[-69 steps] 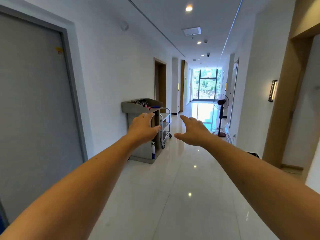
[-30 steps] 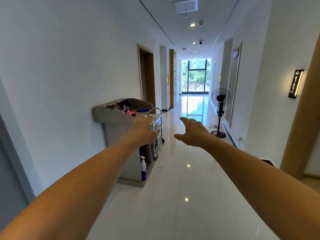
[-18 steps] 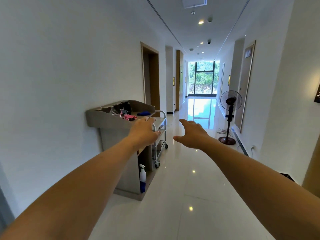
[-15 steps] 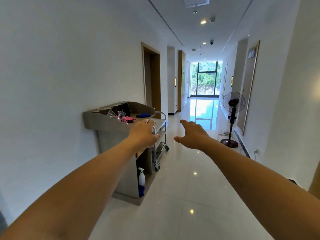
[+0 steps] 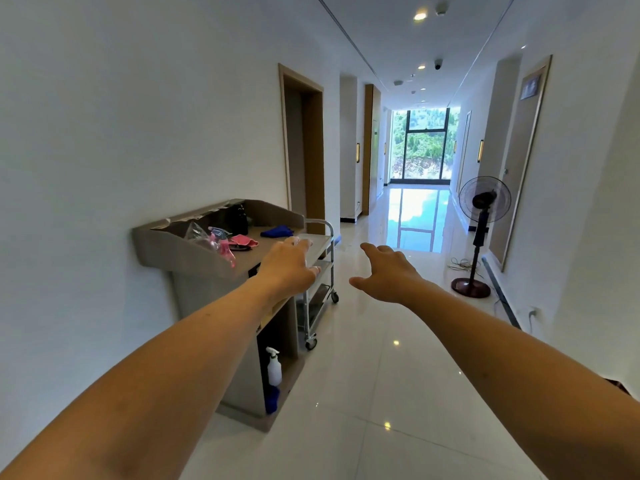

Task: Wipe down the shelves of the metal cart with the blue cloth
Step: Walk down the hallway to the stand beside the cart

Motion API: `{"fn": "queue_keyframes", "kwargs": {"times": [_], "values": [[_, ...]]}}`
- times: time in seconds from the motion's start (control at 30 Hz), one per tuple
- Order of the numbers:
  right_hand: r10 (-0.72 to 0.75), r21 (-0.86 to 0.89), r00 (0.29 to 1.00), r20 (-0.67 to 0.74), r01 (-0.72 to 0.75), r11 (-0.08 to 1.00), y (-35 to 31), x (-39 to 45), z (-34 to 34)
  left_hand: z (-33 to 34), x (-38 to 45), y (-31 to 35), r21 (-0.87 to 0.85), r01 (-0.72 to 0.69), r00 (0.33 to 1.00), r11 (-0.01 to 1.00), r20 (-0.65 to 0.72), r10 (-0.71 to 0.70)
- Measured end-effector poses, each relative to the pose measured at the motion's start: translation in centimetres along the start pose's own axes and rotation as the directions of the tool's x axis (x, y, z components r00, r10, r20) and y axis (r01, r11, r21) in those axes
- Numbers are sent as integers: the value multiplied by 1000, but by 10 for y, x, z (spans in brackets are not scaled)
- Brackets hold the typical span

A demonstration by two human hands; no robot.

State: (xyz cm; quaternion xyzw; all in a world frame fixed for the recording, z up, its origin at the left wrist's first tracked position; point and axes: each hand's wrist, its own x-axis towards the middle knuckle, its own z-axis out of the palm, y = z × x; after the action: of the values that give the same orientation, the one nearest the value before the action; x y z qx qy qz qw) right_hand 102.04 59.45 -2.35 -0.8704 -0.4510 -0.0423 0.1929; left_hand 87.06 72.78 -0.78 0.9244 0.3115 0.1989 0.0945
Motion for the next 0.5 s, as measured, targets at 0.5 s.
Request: {"fn": "queue_keyframes", "kwargs": {"times": [0.5], "values": [[-16, -22, 1000, -24, 15, 1000, 2, 277, 85, 65, 259, -101, -25, -30, 998, 999, -51, 29]]}}
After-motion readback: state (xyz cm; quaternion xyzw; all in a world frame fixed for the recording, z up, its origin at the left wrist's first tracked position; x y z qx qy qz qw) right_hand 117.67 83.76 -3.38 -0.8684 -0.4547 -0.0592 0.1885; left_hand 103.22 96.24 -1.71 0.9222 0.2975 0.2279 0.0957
